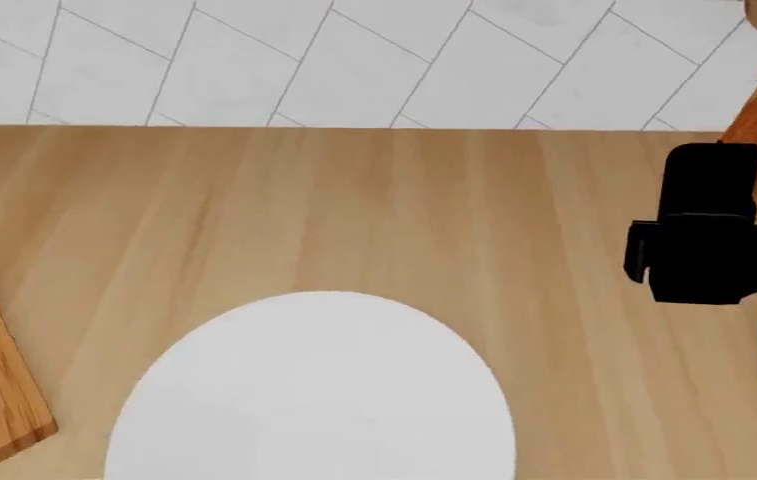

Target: Place all breads on the cutting board.

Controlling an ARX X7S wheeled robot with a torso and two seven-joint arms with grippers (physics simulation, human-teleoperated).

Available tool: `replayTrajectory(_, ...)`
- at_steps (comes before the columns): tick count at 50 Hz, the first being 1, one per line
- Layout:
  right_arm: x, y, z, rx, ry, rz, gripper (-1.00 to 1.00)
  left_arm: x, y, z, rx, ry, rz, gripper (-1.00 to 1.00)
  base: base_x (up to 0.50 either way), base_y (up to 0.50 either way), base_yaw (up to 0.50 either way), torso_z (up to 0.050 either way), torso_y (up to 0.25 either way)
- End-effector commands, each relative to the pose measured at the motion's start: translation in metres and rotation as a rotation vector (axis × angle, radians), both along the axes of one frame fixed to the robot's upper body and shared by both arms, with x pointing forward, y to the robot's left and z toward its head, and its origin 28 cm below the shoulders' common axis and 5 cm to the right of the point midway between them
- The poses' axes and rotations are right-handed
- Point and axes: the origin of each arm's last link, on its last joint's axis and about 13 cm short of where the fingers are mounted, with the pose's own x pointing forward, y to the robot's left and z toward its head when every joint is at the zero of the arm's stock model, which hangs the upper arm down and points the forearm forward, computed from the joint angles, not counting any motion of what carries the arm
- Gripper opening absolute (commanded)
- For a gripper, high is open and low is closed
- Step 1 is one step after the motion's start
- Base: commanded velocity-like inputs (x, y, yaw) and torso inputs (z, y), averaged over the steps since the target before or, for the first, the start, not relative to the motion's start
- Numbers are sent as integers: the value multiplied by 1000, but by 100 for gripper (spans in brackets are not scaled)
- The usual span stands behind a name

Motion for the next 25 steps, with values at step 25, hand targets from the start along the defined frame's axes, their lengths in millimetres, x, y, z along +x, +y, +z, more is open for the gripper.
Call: replayTrajectory(25, 1, 3, -3, -16, -33, 62, -100, 4, -1, 1, -28, -13, 10, -100, 0, 500, 0, 0, 0)
